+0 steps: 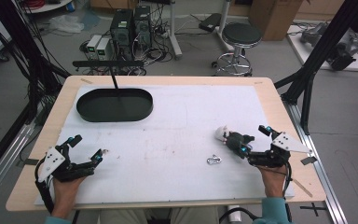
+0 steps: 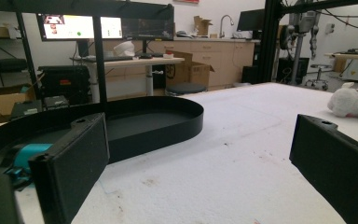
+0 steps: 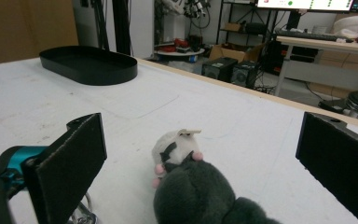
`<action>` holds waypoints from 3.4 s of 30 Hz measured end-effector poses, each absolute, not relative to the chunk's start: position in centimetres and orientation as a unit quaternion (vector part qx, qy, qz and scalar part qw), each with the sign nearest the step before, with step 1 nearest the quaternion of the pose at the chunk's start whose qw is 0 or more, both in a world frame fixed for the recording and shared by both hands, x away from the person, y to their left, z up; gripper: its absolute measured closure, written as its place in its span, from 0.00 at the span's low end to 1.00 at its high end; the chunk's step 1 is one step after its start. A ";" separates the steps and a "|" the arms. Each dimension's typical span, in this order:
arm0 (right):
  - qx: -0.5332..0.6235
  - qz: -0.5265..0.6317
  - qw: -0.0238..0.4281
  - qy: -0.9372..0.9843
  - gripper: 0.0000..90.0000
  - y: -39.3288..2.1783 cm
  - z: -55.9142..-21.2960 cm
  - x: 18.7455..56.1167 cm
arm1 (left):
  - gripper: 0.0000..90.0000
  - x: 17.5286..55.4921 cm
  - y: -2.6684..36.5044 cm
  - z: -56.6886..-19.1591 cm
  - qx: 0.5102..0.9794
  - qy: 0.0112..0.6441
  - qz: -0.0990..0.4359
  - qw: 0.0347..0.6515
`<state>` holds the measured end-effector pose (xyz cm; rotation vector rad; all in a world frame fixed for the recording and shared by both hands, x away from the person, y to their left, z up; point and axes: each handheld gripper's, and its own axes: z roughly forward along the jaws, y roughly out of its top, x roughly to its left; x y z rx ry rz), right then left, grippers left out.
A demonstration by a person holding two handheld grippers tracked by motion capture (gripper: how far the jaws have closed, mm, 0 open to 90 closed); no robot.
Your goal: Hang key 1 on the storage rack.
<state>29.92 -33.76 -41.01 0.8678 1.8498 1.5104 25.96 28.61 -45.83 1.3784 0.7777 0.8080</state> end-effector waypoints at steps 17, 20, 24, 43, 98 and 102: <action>0.305 0.499 0.258 0.769 0.01 -33.9 -36.0 32.9 | 0.06 26.0 28.6 -45.8 0.602 0.340 0.353 0.631; 0.299 0.482 0.245 0.786 0.01 -33.9 -35.5 33.6 | 0.06 26.0 28.6 -45.8 0.602 0.340 0.353 0.631; 0.295 0.457 0.229 0.807 0.01 -33.7 -35.2 34.5 | 0.06 26.0 28.6 -45.8 0.602 0.340 0.353 0.630; 0.278 0.363 0.151 0.876 0.01 -32.1 -37.0 37.7 | 0.06 26.0 28.6 -45.8 0.603 0.340 0.352 0.630; 0.254 0.213 0.064 0.942 0.41 -29.2 -40.7 39.9 | 0.06 26.0 28.6 -45.8 0.602 0.339 0.352 0.631; 0.256 0.213 0.063 0.941 0.46 -29.3 -40.5 39.8 | 0.06 26.0 28.6 -45.8 0.602 0.339 0.352 0.631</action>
